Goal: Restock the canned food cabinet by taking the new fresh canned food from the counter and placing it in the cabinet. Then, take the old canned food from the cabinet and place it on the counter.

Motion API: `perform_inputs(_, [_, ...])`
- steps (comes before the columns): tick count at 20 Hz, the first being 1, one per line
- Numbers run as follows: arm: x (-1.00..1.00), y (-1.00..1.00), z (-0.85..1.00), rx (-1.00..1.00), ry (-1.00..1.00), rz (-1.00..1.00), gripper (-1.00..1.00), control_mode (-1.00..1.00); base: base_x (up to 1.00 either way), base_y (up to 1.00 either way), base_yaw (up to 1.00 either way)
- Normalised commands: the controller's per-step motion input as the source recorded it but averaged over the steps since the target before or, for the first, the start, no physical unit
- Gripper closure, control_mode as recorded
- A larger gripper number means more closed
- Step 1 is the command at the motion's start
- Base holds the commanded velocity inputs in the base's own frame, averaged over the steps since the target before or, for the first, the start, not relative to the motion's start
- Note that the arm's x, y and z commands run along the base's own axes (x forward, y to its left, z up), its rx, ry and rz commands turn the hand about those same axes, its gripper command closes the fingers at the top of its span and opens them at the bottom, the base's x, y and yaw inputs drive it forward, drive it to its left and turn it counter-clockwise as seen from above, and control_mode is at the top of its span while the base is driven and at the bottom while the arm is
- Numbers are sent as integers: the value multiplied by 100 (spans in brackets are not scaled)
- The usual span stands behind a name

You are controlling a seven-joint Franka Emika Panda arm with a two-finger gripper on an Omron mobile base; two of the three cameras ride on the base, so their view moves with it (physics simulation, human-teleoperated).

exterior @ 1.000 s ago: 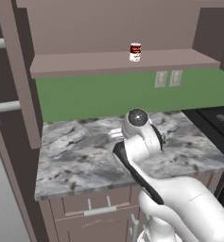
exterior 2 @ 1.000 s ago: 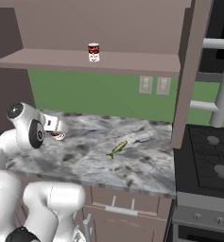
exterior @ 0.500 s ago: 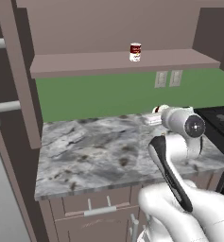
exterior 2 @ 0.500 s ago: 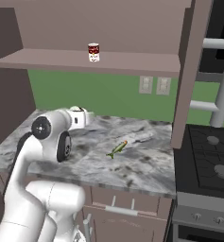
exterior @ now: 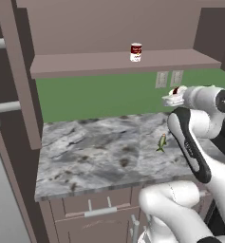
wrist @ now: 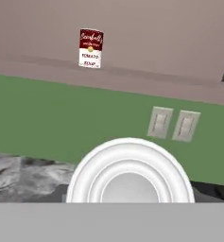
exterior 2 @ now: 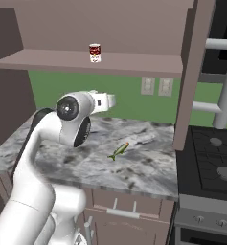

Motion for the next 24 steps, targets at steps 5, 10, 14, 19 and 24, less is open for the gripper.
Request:
perform_inputs(5, [-2,-55,84,0,56,0,100,-100,0,0,0])
perform_inputs(10, [21,-1,-1,0,0,0,100,-100,0,0,0])
perform_inputs(14, [43,-9,2,2,-1,0,100,-100,0,0,0])
perform_inputs(19, [72,-9,3,2,-7,-1,100,-100,0,0,0])
perform_inputs(24, [68,-17,20,6,-14,-3,100,-100,0,0,0])
